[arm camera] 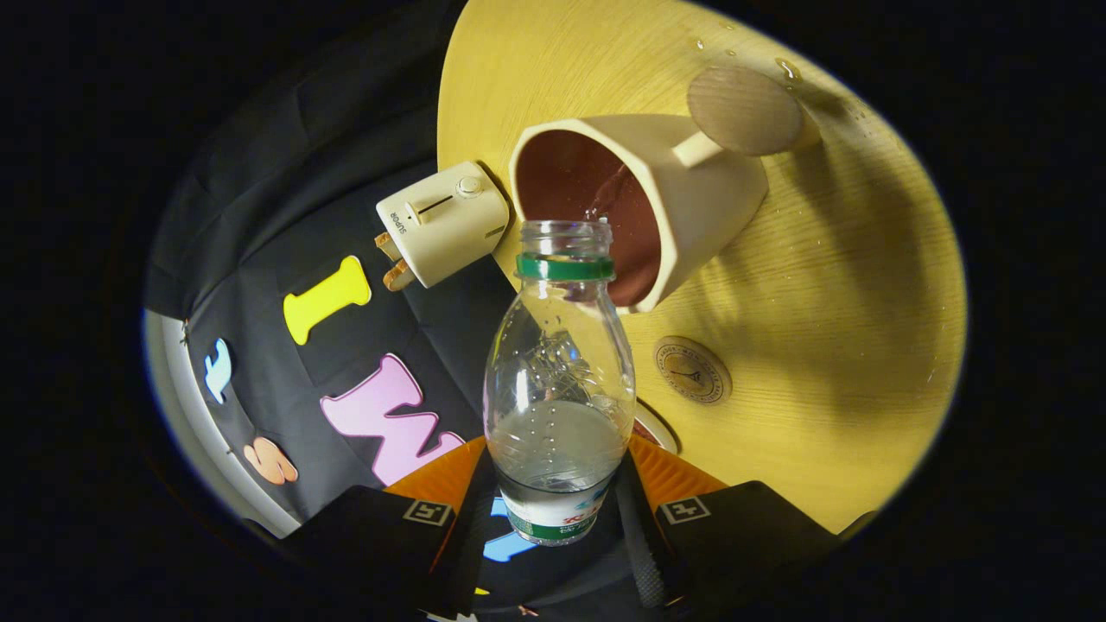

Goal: Take the bottle from table, then pour the juice into the cup, finally place the bottle on the coaster

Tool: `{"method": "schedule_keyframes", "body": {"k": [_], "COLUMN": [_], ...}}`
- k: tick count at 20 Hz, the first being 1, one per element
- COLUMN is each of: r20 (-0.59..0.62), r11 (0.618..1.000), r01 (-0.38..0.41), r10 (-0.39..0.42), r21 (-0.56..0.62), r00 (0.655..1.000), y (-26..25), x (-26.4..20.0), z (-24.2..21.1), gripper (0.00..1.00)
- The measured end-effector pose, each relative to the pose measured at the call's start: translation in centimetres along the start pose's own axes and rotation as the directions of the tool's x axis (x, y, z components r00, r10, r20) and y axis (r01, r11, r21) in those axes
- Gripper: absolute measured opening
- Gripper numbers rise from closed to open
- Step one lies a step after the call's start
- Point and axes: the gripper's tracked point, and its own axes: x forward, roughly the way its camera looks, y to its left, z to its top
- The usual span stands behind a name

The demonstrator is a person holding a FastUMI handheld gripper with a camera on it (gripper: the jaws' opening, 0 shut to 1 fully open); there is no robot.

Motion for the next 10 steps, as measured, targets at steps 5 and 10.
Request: {"method": "schedule_keyframes", "body": {"k": [5,10], "r20": [0.012,0.044], "r11": [0.999,0.992], "r01": [-0.009,-0.049], "r10": [0.009,0.045], "r21": [0.043,0.114], "r00": [1.0,0.998], "y": [0.7,1.9], "x": [0.3,0.6], "z": [0.3,0.7], "gripper": [0.72,0.72]}}
